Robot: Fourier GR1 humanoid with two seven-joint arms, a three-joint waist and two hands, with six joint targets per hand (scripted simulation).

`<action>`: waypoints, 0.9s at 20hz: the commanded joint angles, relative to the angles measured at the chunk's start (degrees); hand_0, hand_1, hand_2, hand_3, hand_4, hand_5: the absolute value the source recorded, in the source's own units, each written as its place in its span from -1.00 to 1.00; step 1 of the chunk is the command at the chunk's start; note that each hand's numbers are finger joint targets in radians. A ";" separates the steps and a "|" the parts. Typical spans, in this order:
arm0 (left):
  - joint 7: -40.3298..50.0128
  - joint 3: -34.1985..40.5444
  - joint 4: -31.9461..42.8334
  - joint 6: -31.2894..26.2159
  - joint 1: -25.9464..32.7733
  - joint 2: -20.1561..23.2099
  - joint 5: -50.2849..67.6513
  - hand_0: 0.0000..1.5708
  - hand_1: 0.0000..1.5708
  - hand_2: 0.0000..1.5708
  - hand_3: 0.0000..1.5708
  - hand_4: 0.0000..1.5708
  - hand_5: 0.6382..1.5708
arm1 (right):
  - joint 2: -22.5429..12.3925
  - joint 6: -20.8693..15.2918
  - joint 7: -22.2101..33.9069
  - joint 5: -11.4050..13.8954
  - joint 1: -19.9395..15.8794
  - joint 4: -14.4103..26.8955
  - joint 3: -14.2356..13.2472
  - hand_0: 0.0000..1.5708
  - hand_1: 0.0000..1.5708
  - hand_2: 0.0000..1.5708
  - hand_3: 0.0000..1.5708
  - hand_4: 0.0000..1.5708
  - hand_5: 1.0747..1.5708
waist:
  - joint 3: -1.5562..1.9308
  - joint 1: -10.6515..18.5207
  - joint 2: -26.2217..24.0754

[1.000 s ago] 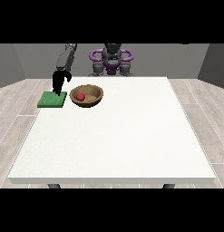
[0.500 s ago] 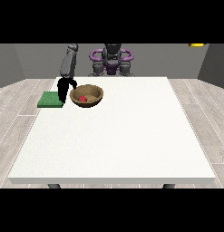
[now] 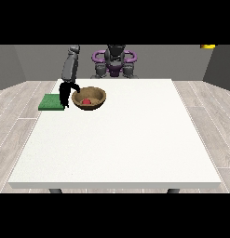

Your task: Pick the cup and pour the ball into the bowl, then pick the bowl and place it on the pad

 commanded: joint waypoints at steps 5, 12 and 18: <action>-0.30 0.56 -1.22 0.07 -0.21 1.27 1.12 -1.00 -1.00 -1.00 -1.00 0.30 0.93 | 2.41 -3.53 1.71 0.44 -4.58 2.31 0.74 -1.00 -1.00 -1.00 -1.00 -0.43 0.92 | 1.45 1.04 2.03; -1.30 2.54 -1.29 -2.95 0.47 3.92 3.70 -1.00 -1.00 -1.00 -1.00 0.30 0.92 | 1.87 -11.74 2.92 1.17 -1.18 6.06 -1.77 0.12 0.12 -0.26 -1.00 -0.23 0.77 | 1.45 2.06 6.31; 0.46 3.25 -1.89 -3.49 -1.42 4.91 5.95 -1.00 -1.00 -1.00 -1.00 0.36 0.90 | -2.58 -17.29 4.63 5.59 3.74 4.32 0.27 1.00 1.00 1.00 0.99 0.15 0.69 | 1.34 3.19 7.42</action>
